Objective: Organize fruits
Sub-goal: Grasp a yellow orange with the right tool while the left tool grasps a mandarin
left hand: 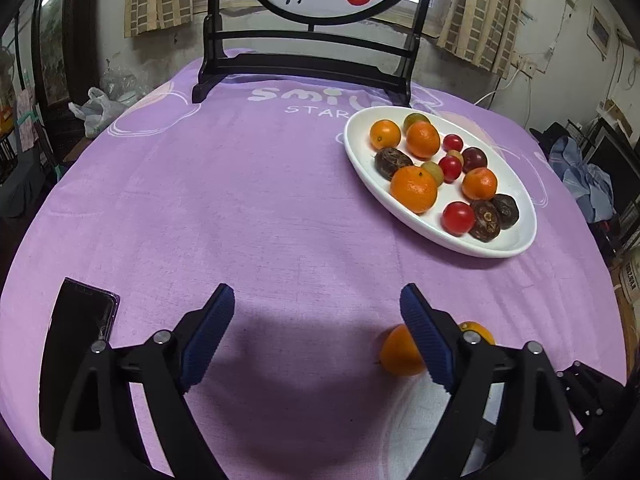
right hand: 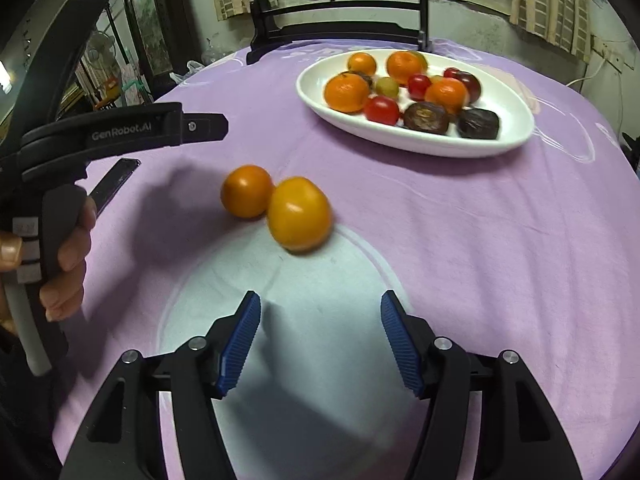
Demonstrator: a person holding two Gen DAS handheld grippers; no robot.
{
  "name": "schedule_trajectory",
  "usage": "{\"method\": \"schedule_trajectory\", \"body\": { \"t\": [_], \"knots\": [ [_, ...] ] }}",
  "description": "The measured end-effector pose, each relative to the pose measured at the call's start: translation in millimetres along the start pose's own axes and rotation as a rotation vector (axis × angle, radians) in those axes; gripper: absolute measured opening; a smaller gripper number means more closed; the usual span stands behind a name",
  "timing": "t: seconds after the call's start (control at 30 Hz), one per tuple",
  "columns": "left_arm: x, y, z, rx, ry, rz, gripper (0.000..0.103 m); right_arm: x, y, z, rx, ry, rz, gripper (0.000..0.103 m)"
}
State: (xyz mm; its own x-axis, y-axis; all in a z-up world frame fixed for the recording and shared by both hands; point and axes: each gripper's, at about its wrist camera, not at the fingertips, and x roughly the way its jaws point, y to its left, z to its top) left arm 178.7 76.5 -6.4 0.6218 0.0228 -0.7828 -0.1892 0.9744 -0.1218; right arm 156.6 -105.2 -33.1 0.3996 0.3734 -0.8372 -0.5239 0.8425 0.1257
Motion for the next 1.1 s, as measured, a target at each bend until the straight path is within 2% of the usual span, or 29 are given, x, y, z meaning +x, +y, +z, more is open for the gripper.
{"method": "schedule_trajectory", "body": {
  "t": [0.3, 0.33, 0.37, 0.4, 0.5, 0.7, 0.83, 1.03, 1.1],
  "knots": [
    [6.9, 9.8, 2.3, -0.026, 0.039, -0.007, 0.083, 26.6, 16.4, 35.7, -0.051, -0.013, -0.040, 0.063],
    [7.2, 8.9, 2.2, -0.022, 0.043, -0.010, 0.083, 28.7, 17.3, 38.5, -0.058, -0.016, -0.051, 0.058],
    [7.3, 8.1, 2.1, -0.017, 0.045, -0.013, 0.083, 29.3, 16.4, 40.3, -0.059, -0.023, -0.063, 0.042],
    [7.2, 7.4, 1.9, -0.014, 0.046, -0.019, 0.083, 29.7, 14.3, 43.1, -0.049, -0.026, -0.055, 0.038],
    [7.7, 5.9, 1.1, -0.011, 0.051, -0.029, 0.083, 24.2, 0.4, 42.5, 0.013, -0.038, -0.003, 0.038],
    [9.6, -8.3, -5.1, 0.037, 0.062, -0.063, 0.083, -2.7, -41.7, 25.6, 0.138, -0.095, -0.014, 0.038],
    [6.6, -20.8, -10.1, 0.071, 0.050, -0.086, 0.083, -6.6, -66.1, 15.1, 0.216, -0.104, -0.002, 0.038],
    [12.7, -41.1, -21.9, 0.137, 0.083, -0.119, 0.083, -9.1, -68.5, 14.6, 0.197, -0.119, 0.004, 0.038],
    [15.8, -49.1, -27.1, 0.165, 0.090, -0.110, 0.083, -8.6, -64.9, 14.3, 0.178, -0.115, -0.002, 0.038]
  ]
}}
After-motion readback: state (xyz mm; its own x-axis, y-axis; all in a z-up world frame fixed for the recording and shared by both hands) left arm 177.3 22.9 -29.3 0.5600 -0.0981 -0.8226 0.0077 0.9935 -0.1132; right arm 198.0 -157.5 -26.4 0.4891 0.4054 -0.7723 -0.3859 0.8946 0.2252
